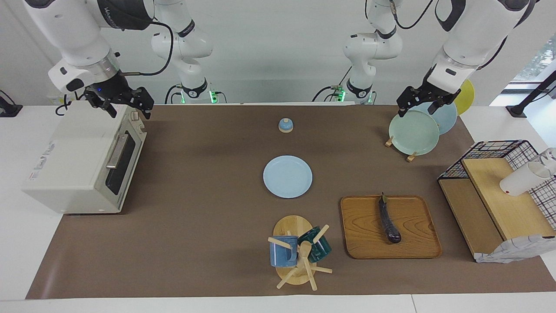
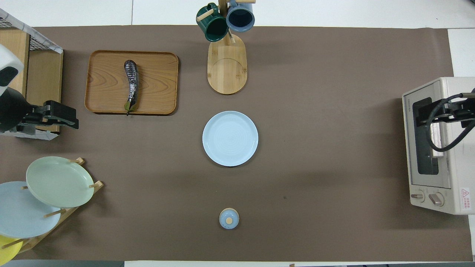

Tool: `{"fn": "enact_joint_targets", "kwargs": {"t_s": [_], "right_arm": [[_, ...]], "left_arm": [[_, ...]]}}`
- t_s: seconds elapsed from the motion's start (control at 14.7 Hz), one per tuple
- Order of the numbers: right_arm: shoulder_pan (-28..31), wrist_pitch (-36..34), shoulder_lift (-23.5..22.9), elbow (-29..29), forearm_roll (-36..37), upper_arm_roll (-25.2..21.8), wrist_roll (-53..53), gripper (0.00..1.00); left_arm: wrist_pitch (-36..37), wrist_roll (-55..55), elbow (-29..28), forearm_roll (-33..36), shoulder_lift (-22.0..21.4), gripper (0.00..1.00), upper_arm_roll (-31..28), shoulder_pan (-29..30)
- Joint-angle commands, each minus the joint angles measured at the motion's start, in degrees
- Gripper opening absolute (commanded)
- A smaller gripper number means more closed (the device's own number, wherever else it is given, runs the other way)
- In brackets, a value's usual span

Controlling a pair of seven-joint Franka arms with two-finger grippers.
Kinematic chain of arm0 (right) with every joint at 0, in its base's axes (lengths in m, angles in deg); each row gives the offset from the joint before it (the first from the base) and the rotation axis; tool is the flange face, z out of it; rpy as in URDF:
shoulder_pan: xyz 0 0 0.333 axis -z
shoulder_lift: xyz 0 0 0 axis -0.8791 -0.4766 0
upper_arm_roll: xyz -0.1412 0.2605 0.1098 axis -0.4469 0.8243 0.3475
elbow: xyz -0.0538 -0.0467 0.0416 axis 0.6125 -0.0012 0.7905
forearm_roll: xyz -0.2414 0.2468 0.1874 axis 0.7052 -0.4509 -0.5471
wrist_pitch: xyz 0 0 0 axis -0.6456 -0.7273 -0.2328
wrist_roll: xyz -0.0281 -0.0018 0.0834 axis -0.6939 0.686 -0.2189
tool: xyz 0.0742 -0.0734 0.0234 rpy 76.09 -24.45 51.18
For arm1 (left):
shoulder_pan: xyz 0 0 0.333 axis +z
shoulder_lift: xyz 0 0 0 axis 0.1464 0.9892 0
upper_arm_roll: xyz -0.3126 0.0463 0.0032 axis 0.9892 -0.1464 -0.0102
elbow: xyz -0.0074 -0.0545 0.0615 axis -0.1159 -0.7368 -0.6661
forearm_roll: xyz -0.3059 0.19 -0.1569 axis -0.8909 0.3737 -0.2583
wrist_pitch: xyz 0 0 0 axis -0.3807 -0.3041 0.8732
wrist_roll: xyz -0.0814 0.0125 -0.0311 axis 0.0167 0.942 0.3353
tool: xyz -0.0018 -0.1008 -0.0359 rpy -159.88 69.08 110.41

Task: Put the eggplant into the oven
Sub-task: 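Move the left gripper toward the eggplant on the wooden tray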

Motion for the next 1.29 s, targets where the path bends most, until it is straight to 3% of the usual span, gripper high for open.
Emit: {"fn": "enact_joint_targets", "kwargs": {"t_s": [0.0,0.54,0.61,0.68,0.75,1.02,1.23], "right_arm": [[0.3,0.5,-0.4,-0.6,-1.1,0.1,1.2,1.0],[-0.1,0.6,0.5,1.5,-0.4,0.1,1.5,1.0],[0.1,0.8,0.6,1.8,-0.8,0.1,2.9,0.88],[-0.1,0.9,0.6,1.9,-0.6,0.1,3.7,0.16],[0.2,2.2,0.9,3.0,-0.5,0.1,4.1,0.0],[1.4,9.0,4.1,11.6,0.9,-0.6,5.2,0.0],[2.3,21.2,5.9,22.5,5.2,-0.6,5.3,0.0]], "left_arm": [[-0.8,-0.2,-0.1,-1.1,0.0,1.0,0.2,0.6],[-4.4,-0.1,-0.7,-1.8,0.5,1.0,0.2,1.3],[-5.7,0.0,-0.7,-2.2,1.8,1.0,0.2,1.4],[-7.4,0.0,-0.7,-2.2,3.3,1.0,0.2,1.4],[-8.9,0.0,-0.7,-2.2,4.7,1.0,0.2,1.4],[-18.1,0.0,0.1,-2.9,14.1,1.0,0.3,0.7],[-26.4,0.0,0.2,-2.6,20.7,1.0,0.4,0.6]]}}
